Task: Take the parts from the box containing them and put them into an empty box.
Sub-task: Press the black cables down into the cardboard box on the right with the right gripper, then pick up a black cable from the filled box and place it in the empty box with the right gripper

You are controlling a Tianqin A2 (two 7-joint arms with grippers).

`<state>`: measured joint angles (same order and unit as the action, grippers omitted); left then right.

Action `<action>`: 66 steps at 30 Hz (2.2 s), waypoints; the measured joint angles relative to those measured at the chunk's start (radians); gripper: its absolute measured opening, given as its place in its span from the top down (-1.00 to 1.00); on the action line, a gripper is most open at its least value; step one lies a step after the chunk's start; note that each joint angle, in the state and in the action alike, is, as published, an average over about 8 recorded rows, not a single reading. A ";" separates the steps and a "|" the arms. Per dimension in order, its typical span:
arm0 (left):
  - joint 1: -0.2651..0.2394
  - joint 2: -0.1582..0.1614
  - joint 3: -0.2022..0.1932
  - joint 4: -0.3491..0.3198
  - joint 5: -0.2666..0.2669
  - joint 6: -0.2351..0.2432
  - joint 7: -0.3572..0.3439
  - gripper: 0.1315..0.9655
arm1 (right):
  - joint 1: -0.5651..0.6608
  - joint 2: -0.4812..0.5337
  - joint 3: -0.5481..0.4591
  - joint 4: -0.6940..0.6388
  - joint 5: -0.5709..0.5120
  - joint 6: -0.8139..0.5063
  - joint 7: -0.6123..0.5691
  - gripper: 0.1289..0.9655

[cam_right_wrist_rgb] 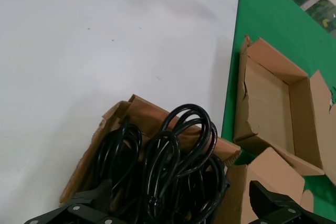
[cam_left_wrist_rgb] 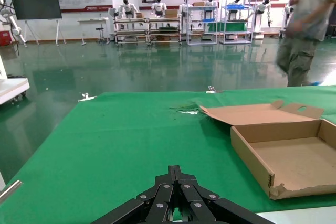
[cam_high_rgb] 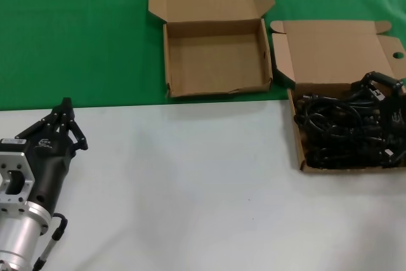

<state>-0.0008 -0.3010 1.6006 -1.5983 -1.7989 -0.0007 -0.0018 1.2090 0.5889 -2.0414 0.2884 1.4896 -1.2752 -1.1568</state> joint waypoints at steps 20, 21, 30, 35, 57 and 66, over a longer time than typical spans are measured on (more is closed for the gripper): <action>0.000 0.000 0.000 0.000 0.000 0.000 0.000 0.98 | 0.082 -0.062 0.018 -0.220 -0.034 0.070 -0.120 -0.29; 0.000 0.000 0.000 0.000 0.000 0.000 0.000 0.98 | 0.082 -0.063 0.019 -0.220 -0.034 0.070 -0.120 -0.24; 0.000 0.000 0.000 0.000 0.000 0.000 0.000 0.98 | 0.076 -0.060 0.028 -0.219 -0.040 0.068 -0.117 0.28; 0.000 0.000 0.000 0.000 0.000 0.000 0.000 0.98 | 0.077 -0.057 0.033 -0.214 -0.042 0.067 -0.110 0.47; 0.000 0.000 0.000 0.000 0.000 0.000 0.000 0.98 | -0.020 0.045 0.052 0.261 -0.003 -0.008 0.314 0.78; 0.000 0.000 0.000 0.000 0.000 0.000 0.000 0.98 | 0.015 -0.044 0.063 0.332 0.031 0.050 0.357 0.78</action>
<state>-0.0008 -0.3010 1.6006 -1.5983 -1.7989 -0.0007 -0.0018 1.2236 0.5449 -1.9789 0.6206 1.5201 -1.2254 -0.8003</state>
